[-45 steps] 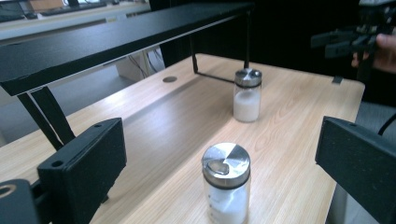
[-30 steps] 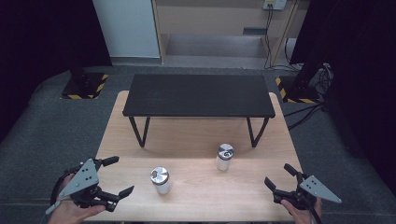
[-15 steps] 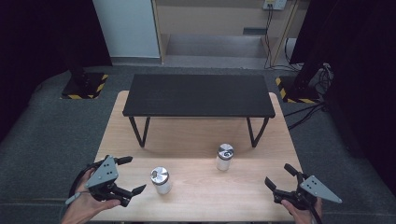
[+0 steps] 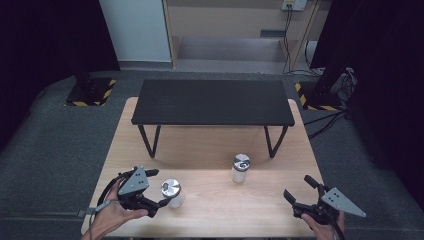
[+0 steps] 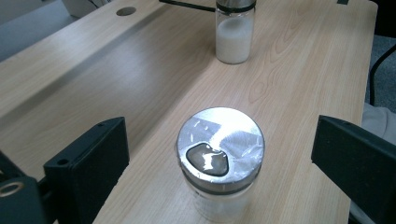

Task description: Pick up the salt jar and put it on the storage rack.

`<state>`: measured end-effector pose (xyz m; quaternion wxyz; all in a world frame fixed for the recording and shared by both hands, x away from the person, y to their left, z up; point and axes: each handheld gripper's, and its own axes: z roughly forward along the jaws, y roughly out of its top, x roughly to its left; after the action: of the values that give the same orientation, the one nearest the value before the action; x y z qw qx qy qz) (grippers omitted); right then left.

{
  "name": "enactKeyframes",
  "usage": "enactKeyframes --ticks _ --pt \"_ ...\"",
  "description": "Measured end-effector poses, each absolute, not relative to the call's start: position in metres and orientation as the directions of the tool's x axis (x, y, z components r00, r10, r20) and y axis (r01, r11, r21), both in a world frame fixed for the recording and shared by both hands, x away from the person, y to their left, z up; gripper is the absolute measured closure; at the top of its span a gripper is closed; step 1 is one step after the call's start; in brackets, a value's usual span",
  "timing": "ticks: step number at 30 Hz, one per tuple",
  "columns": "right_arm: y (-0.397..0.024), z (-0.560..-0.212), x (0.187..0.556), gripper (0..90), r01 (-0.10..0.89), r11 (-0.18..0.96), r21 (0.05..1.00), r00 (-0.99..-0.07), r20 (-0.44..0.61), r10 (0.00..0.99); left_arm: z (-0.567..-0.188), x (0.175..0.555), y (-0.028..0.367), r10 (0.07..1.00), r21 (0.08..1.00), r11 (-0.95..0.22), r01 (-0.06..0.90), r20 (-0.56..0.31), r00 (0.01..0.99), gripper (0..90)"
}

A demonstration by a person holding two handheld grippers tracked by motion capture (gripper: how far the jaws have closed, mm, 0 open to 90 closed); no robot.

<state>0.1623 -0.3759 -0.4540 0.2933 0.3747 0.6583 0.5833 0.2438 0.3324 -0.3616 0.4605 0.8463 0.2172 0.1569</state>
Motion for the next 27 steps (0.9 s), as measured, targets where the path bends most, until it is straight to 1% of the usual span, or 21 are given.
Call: enactKeyframes --ticks 4,16,18,22,23,25,27 --pt "-0.376 -0.454 0.163 6.7 0.155 0.039 0.987 -0.547 0.053 0.835 -0.367 0.249 0.324 0.506 0.833 -0.504 0.227 0.072 0.86 3.9" --pt "-0.377 -0.454 0.164 6.9 0.156 0.042 0.987 -0.551 0.052 0.833 -0.381 0.261 0.316 0.504 0.827 -0.502 0.252 0.042 0.863 9.2" --pt "-0.377 -0.454 0.164 6.9 0.156 0.041 0.987 -0.55 0.053 0.833 -0.385 0.263 0.315 0.5 0.83 -0.499 0.251 0.04 0.865 12.4" --pt "-0.377 -0.454 0.164 6.9 0.156 0.04 0.987 -0.551 0.053 0.833 -0.387 0.265 0.313 0.502 0.823 -0.507 0.257 0.04 0.864 15.1" --pt "-0.377 -0.454 0.164 7.0 0.156 0.041 0.987 -0.551 0.053 0.833 -0.389 0.265 0.314 0.502 0.827 -0.501 0.254 0.039 0.864 16.9" --pt "-0.377 -0.454 0.164 7.0 0.156 0.041 0.987 -0.551 0.052 0.833 -0.39 0.267 0.315 0.498 0.825 -0.503 0.256 0.036 0.866 27.3" --pt "-0.377 -0.454 0.164 7.0 0.157 0.041 0.987 -0.553 0.053 0.832 -0.392 0.267 0.315 0.497 0.83 -0.495 0.257 0.027 0.868 31.6"
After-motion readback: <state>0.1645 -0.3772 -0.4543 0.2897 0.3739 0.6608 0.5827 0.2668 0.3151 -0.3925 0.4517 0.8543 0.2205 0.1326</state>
